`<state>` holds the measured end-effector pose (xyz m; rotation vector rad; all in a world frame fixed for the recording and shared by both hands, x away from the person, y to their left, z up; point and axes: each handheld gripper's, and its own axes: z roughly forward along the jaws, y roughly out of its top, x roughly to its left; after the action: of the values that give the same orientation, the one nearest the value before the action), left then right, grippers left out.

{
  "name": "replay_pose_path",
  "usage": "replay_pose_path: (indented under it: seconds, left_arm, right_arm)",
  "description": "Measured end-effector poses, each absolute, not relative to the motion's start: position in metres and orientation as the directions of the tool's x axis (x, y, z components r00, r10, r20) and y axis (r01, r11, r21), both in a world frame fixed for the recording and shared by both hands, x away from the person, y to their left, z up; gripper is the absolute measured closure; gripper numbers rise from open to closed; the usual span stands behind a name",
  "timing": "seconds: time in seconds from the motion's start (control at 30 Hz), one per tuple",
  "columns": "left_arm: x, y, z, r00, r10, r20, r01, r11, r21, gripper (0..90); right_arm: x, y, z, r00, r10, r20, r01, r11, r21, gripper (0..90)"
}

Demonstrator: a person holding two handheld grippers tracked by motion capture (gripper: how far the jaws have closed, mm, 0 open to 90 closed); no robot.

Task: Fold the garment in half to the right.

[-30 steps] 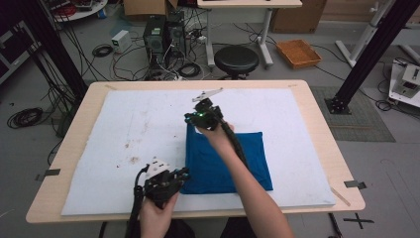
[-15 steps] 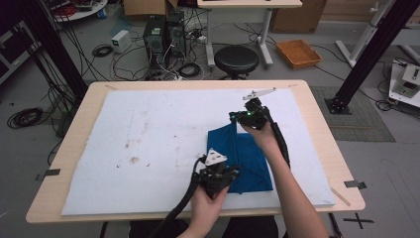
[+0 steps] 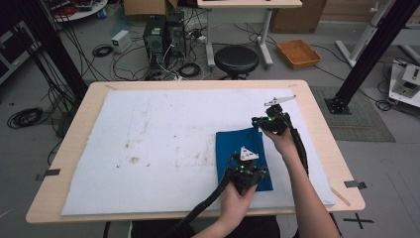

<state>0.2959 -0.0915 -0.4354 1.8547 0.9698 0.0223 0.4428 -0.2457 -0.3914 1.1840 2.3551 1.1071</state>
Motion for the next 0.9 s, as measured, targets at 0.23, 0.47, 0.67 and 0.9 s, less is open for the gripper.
replay_pose_path:
  seconds: [0.23,0.47,0.67,0.9]
  left_arm:
    - [0.293,-0.089,-0.434,0.741,0.543,-0.394,0.564,-0.186,0.804,50.3]
    - [0.284,-0.043,-0.407,0.776,0.573,-0.264,0.439,-0.191,0.878,45.6]
    - [0.28,0.019,-0.397,0.739,0.641,-0.207,0.41,-0.185,0.893,45.3]
    - [0.279,0.089,-0.398,0.656,0.735,-0.17,0.419,-0.167,0.893,43.7]
  right_arm:
    - [0.438,-0.259,-0.395,-0.568,0.821,0.057,0.576,0.347,0.74,77.2]
    - [0.414,-0.268,-0.39,-0.532,0.845,0.05,0.546,0.298,0.783,68.8]
    - [0.388,-0.269,-0.405,-0.53,0.838,0.132,0.587,0.25,0.77,70.6]
    - [0.357,-0.276,-0.425,-0.506,0.833,0.224,0.62,0.17,0.766,71.2]
